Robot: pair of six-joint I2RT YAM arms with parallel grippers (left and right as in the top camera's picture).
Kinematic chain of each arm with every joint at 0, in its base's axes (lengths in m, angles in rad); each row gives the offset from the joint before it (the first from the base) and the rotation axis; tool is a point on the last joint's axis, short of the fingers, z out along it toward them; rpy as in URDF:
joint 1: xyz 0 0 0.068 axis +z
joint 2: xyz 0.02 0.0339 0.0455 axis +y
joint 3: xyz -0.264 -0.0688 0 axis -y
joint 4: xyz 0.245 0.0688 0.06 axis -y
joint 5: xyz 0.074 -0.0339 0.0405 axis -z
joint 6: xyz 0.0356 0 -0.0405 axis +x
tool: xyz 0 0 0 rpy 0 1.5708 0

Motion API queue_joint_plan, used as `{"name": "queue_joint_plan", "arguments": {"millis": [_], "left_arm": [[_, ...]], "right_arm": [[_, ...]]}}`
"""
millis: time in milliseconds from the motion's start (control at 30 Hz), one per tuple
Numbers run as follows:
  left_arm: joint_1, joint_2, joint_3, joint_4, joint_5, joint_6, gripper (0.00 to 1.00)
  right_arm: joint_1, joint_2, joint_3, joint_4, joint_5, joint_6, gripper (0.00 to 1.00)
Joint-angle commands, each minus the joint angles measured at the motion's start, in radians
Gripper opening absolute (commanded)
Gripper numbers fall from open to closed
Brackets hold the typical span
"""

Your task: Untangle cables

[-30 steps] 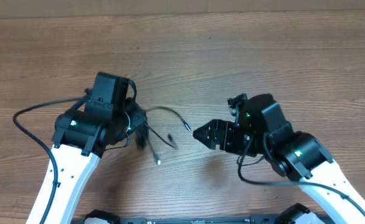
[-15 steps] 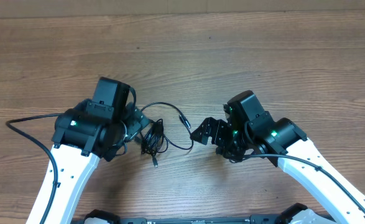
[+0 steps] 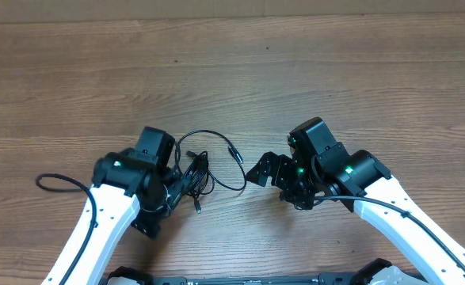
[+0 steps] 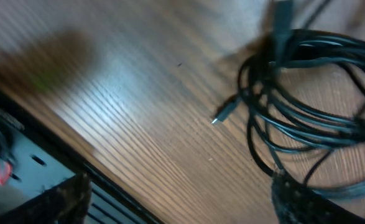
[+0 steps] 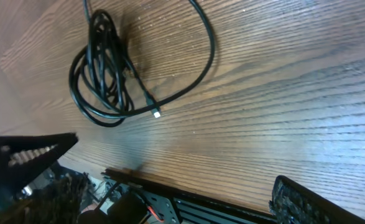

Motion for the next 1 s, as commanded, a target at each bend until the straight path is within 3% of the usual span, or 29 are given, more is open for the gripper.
{"name": "queue_joint_plan", "arguments": {"millis": [0, 300, 533, 733, 967], "left_arm": [[-0.002, -0.002, -0.061, 0.058, 0.065, -0.221, 1.00], [-0.002, -0.002, -0.108, 0.249, 0.063, -0.381, 1.00], [-0.002, -0.002, -0.176, 0.285, 0.061, -0.523, 1.00], [-0.002, -0.001, -0.297, 0.470, 0.028, -0.523, 0.95], [-0.002, -0.001, -0.366, 0.694, -0.007, -0.391, 0.93]], "right_arm": [[-0.002, -0.002, 0.000, -0.008, 0.019, -0.003, 0.95], [-0.002, -0.002, 0.000, -0.010, 0.021, -0.007, 0.95], [-0.002, -0.002, 0.000, -0.013, 0.028, -0.008, 0.96], [-0.002, -0.002, 0.000, -0.013, 0.031, -0.008, 0.96], [-0.002, -0.002, 0.000, -0.013, 0.041, -0.007, 0.96]]}}
